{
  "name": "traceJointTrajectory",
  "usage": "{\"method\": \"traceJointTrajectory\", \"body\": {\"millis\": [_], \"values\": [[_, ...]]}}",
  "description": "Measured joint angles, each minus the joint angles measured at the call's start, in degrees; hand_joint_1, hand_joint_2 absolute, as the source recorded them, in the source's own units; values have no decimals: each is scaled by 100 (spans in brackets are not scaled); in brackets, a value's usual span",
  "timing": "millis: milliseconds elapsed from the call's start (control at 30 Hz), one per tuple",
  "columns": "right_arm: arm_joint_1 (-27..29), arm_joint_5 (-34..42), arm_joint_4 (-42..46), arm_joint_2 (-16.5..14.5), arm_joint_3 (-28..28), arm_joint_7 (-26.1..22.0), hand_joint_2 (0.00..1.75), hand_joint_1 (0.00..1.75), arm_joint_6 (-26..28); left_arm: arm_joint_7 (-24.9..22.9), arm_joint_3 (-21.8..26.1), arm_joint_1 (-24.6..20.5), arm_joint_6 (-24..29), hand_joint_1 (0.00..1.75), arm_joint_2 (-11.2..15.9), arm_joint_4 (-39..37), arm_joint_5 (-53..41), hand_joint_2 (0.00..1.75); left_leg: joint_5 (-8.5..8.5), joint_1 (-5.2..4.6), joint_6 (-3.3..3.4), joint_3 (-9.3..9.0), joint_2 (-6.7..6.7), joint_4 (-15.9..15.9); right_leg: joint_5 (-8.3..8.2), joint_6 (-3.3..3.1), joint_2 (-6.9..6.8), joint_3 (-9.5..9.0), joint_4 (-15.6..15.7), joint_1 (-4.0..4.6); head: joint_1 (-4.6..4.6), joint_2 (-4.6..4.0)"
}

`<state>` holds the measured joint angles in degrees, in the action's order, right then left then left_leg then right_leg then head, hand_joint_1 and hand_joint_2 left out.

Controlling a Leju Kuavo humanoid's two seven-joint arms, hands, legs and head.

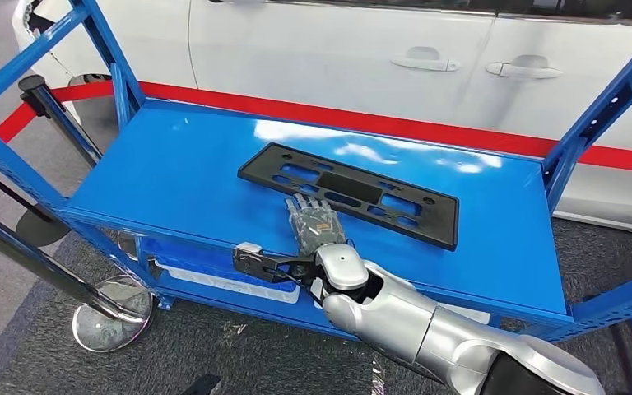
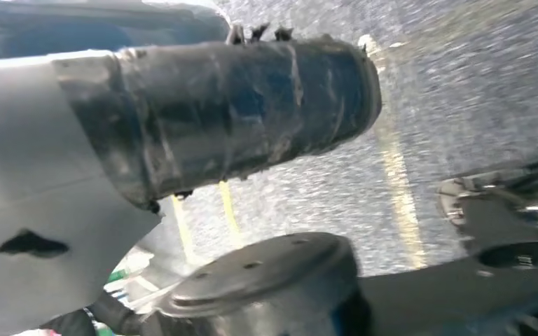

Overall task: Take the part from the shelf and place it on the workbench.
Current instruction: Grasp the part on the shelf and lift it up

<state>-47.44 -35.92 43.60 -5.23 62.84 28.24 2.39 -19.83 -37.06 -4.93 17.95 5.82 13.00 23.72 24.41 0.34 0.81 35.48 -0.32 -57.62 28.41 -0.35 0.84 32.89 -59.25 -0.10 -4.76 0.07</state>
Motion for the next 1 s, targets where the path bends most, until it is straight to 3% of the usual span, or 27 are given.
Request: {"method": "traceJointTrajectory", "body": {"millis": [67,133,167,200,233,300,333,400,500,533,633,667,700,733,800,833,900,1000], "values": [[-3,5,-24,28,-28,8,175,0,94,-5,-11,4,3,0,-1,0,22,0,21,19,61,-59,6,33,229,47,-18,239,-480,3,15,0],[22,12,-44,64,-39,13,175,0,147,-5,-34,-5,7,0,1,0,33,0,57,10,107,-92,7,32,475,63,-23,683,-1233,2,25,0],[47,16,-55,84,-40,14,175,0,165,-6,-50,-7,7,0,1,0,36,0,77,6,118,-110,5,27,503,62,-23,877,-1500,1,25,0],[68,20,-66,102,-42,16,175,0,186,-6,-66,-6,8,0,1,0,40,0,102,4,122,-135,1,21,406,54,-23,962,-1541,1,27,0],[83,22,-75,119,-45,22,175,0,215,-8,-80,-3,8,0,1,0,44,0,134,2,120,-170,-4,12,204,36,-24,941,-1364,2,27,0],[87,13,-86,143,-67,39,175,0,286,-12,-104,5,7,0,-4,0,54,0,202,-2,103,-247,-9,-4,-276,-24,-23,658,-605,15,27,0],[80,-5,-89,157,-84,52,175,0,325,-13,-113,4,5,0,-8,0,57,0,235,-12,83,-267,-11,-19,-406,-49,-22,512,-269,25,26,0],[65,-73,-96,204,-111,78,175,0,379,-16,-130,-5,5,0,-14,0,61,0,269,-19,33,-273,-13,-21,-436,-80,-15,382,9,49,20,0],[49,-184,-112,311,-138,102,175,0,412,-21,-150,-3,15,0,-5,0,63,0,329,-19,-58,-274,-7,-40,-428,-121,-2,313,87,21,14,0],[39,-204,-116,340,-149,103,175,0,423,-22,-158,-1,18,0,-3,0,64,0,416,-14,-92,-215,-3,-184,-427,-143,-2,281,113,-1,-5,0],[25,-249,-124,410,-170,114,175,0,472,-24,-183,-3,21,0,-5,0,69,0,823,23,-183,300,5,-1170,-391,-189,-2,213,135,-23,-49,0],[33,-261,-126,443,-171,117,175,0,484,-24,-190,-2,22,0,-5,0,70,0,872,33,-202,478,5,-1441,-373,-193,-2,198,132,-22,-47,0],[42,-269,-127,482,-173,119,175,0,489,-23,-202,0,25,0,-5,0,70,0,813,38,-213,570,6,-1524,-353,-193,0,180,128,-22,-46,0],[48,-275,-128,523,-180,120,175,0,491,-19,-215,4,31,0,-5,0,72,0,650,41,-214,566,6,-1405,-329,-188,4,155,122,-24,-47,0],[50,-269,-129,595,-213,120,175,0,490,-1,-241,6,45,0,-4,0,77,0,197,41,-185,288,7,-688,-279,-163,13,97,112,-25,-45,0],[47,-262,-129,627,-239,120,175,0,489,8,-249,4,51,0,-4,0,80,0,54,28,-162,130,6,-346,-255,-144,18,81,104,-16,-45,0],[46,-249,-129,689,-279,120,175,0,485,19,-264,-6,57,0,-5,0,85,0,6,0,-108,-20,1,-32,-231,-100,22,81,102,-1,-41,0],[52,-240,-127,780,-301,120,175,0,462,47,-275,-4,63,0,-6,0,90,0,19,11,-24,-63,1,40,-181,-17,10,96,75,6,-34,0]]}}
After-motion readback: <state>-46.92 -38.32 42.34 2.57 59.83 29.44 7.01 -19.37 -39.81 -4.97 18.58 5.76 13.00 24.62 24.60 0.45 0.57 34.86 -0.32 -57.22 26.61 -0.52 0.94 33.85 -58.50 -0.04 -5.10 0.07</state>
